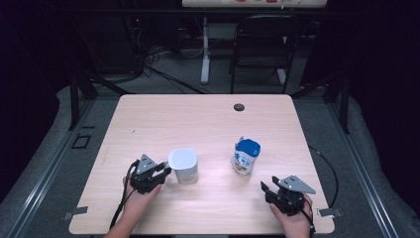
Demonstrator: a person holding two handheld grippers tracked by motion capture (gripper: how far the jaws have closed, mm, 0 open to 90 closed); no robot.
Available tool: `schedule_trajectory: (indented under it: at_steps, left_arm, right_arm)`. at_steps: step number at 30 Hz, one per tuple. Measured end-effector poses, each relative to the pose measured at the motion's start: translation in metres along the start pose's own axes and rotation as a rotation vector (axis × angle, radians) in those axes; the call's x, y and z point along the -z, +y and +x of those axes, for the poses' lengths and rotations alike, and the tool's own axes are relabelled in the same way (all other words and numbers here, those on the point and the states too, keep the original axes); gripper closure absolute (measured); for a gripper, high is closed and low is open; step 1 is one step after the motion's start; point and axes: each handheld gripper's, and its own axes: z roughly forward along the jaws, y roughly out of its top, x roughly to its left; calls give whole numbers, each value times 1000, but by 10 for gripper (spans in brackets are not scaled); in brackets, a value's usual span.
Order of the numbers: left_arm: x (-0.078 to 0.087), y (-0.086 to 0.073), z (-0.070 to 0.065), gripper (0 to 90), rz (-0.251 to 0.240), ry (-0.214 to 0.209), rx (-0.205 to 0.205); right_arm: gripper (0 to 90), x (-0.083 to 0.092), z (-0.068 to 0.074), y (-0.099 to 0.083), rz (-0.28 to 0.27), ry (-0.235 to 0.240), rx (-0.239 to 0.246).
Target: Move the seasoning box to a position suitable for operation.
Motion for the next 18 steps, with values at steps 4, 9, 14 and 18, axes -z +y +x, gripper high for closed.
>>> schedule_trajectory:
  at_steps: [4,9,14,18]
  left_arm:
    - [0,0,-1,702,1,1,-11]
    - [1,1,-1,707,6,7,-27]
    - [2,1,-2,709,13,6,-40]
    - [2,1,-3,710,17,9,-47]
  right_arm:
    - [518,0,-1,0,4,3,3]
    - [518,1,-2,0,7,1,4]
    - [518,1,-1,0,4,7,1]
    - [519,0,0,0,6,13,10]
